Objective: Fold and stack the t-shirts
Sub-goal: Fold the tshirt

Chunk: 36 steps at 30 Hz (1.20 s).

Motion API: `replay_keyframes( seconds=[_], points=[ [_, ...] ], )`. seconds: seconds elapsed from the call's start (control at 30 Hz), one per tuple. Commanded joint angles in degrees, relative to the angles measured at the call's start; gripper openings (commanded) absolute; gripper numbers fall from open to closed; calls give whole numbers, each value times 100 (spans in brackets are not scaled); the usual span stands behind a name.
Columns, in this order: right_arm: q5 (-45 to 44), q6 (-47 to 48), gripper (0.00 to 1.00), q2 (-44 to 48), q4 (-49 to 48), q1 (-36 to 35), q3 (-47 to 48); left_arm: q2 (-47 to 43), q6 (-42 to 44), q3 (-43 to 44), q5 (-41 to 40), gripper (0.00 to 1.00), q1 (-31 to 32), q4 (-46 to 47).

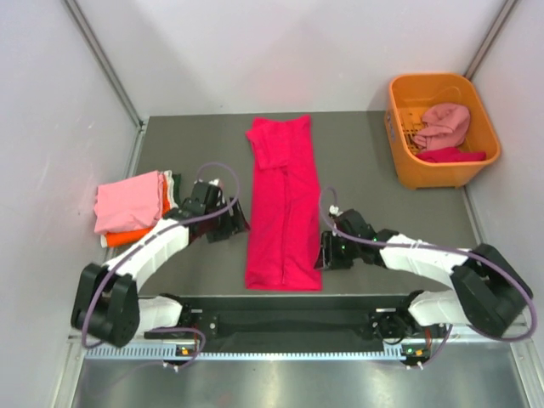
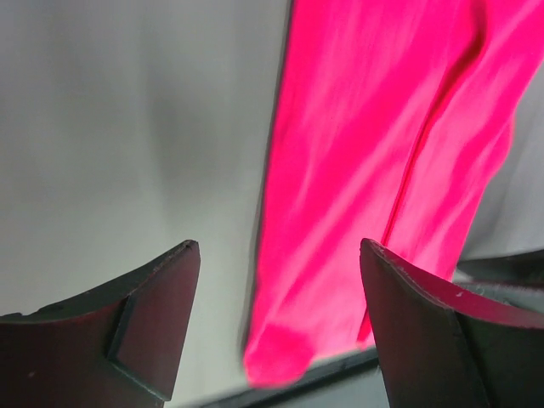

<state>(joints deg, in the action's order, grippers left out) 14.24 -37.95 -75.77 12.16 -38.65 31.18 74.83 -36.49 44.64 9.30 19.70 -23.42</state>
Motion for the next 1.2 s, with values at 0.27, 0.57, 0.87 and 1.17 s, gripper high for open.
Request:
replay_keyframes(
  seconds=[0.27, 0.57, 0.87, 1.17],
  points=[
    [-597, -1161, 33, 511, 6, -1223, -578, -1471, -753, -1414, 344, 77, 727, -542],
    [-1115, -1583, 0, 765, 750, -1636, -622, -1849, -1281, -2090, 643, 70, 1157, -260],
    [-1143, -1610, 0, 827, 726, -1654, -692, -1568, -1686, -2381, 731, 58, 1755, 346],
    [-1134, -1575, 0, 827, 700, -1654, -701, -1848, -1818, -2504, 503, 47, 1835, 75]
  ],
)
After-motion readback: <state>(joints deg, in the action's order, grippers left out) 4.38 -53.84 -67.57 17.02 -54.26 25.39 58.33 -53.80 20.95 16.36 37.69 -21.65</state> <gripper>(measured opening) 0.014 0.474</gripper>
